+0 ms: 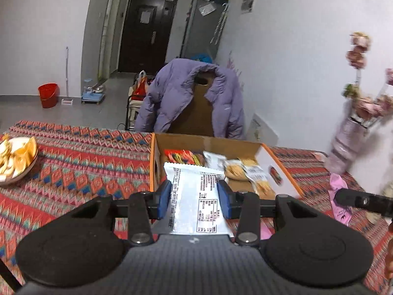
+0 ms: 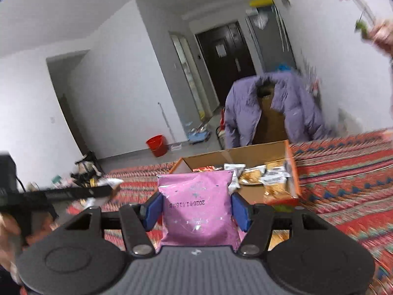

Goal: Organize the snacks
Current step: 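Carry both packets into the box and open both grippers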

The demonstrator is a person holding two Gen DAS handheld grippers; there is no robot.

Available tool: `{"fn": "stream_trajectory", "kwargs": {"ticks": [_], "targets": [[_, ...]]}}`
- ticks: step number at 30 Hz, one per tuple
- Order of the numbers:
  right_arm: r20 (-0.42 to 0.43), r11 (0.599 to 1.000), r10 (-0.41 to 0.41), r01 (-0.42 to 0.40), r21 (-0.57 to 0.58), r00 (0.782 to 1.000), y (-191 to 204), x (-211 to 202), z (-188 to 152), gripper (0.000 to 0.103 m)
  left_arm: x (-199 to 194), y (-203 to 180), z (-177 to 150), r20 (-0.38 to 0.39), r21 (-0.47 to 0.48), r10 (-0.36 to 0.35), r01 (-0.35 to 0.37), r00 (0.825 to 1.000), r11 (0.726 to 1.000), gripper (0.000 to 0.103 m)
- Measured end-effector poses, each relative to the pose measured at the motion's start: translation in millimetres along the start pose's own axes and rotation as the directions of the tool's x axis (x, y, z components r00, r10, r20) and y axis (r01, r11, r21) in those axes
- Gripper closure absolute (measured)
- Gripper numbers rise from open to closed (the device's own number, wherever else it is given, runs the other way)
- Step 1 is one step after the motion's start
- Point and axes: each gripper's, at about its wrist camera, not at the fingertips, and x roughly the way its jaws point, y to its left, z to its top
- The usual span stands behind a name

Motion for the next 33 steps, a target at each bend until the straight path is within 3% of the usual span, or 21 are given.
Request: {"fn": "stream_trajectory", "kwargs": {"ticks": [6, 10, 12, 16, 23, 33], "targets": [[-0.152, 0.992, -0.057, 0.073, 0.102, 0.987, -46, 114, 45, 0.043, 84, 1, 21, -0.077, 0.061, 0.041, -0.036, 0.996, 0.997, 0.061], [-0.252, 0.978, -0.133, 0.168, 0.122, 0.958, -66, 182, 41, 0.043, 124, 0, 12, -0.117, 0.096, 0.069, -0.058, 0.991, 0.994, 0.061], [-0.281, 0.972, -0.19, 0.22, 0.079, 0.941, -71, 209, 36, 0.043, 137, 0, 6, -0.136, 0.106, 0.077, -0.062, 0.988, 0.992, 0.061], [-0.305, 0.959, -0.267, 0.284, 0.013, 0.914, -70, 235, 21, 0.043, 152, 0, -8, -0.159, 0.156, 0.094, -0.069, 0.983, 0.985, 0.061], [-0.273, 0.959, -0.276, 0.282, -0.016, 0.922, -60, 240, 21, 0.036, 154, 7, -13, -0.188, 0.114, 0.094, -0.073, 0.978, 0.991, 0.051], [-0.167, 0.959, -0.278, 0.263, -0.106, 0.946, -26, 156, 45, 0.033, 87, -1, 9, -0.094, 0.131, 0.095, -0.082, 0.991, 0.988, 0.045]]}}
